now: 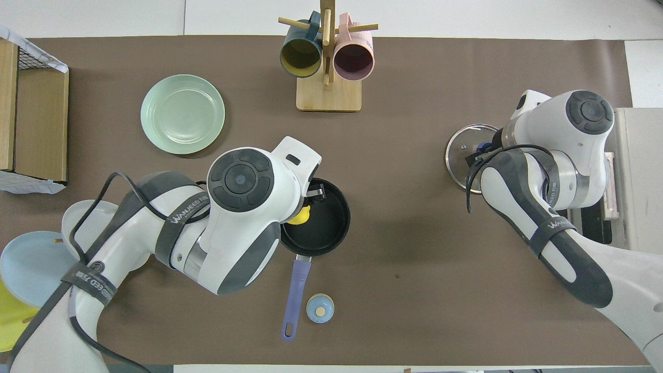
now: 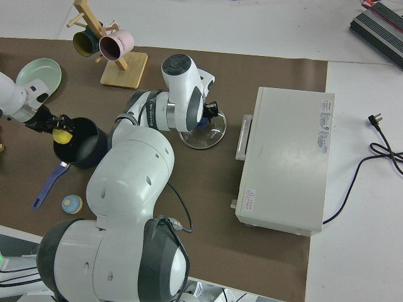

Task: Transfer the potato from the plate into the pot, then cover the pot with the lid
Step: 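Carry the potato over the saucepan with the left gripper and release it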

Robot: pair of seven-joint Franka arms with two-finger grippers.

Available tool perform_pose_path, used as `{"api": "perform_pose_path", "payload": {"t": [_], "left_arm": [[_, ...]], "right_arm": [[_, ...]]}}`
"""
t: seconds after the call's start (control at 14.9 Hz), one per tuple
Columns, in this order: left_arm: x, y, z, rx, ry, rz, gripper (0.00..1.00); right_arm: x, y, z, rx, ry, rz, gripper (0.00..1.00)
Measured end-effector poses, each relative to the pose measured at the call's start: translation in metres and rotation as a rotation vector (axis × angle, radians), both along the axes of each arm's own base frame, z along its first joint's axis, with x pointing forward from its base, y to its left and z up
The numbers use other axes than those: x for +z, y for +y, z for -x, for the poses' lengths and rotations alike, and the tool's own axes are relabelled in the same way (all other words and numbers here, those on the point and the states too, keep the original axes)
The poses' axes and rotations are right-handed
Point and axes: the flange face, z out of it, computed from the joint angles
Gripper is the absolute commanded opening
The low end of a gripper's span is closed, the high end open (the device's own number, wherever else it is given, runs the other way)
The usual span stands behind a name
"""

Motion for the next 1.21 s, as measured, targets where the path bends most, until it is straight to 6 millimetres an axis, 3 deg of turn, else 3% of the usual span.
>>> {"api": "perform_pose_path", "payload": {"t": [0.67, 0.87, 1.01, 1.08, 1.14, 1.21], "left_arm": [[-0.067, -0.026, 0.017, -0.033, 0.039, -0.031, 0.0], [-0.08, -0.028, 0.018, -0.031, 0.038, -0.03, 0.0], [-0.08, -0.028, 0.019, -0.032, 0.036, -0.028, 0.0], [-0.08, -0.028, 0.019, -0.033, 0.036, -0.028, 0.05], [-0.08, -0.029, 0.019, -0.035, 0.036, -0.029, 0.55], [-0.08, -0.029, 0.019, -0.037, 0.036, -0.029, 1.0]], "right_arm": [[0.018, 0.006, -0.004, 0.011, 0.01, -0.001, 0.65], [0.026, 0.02, -0.004, 0.011, 0.025, -0.008, 0.65], [0.042, 0.037, -0.007, 0.007, 0.031, -0.015, 0.65], [0.05, 0.045, -0.008, 0.005, 0.028, -0.019, 0.65], [0.057, 0.054, -0.008, 0.0, 0.024, -0.023, 0.65], [0.062, 0.064, -0.006, -0.007, 0.02, -0.027, 0.66]]}}
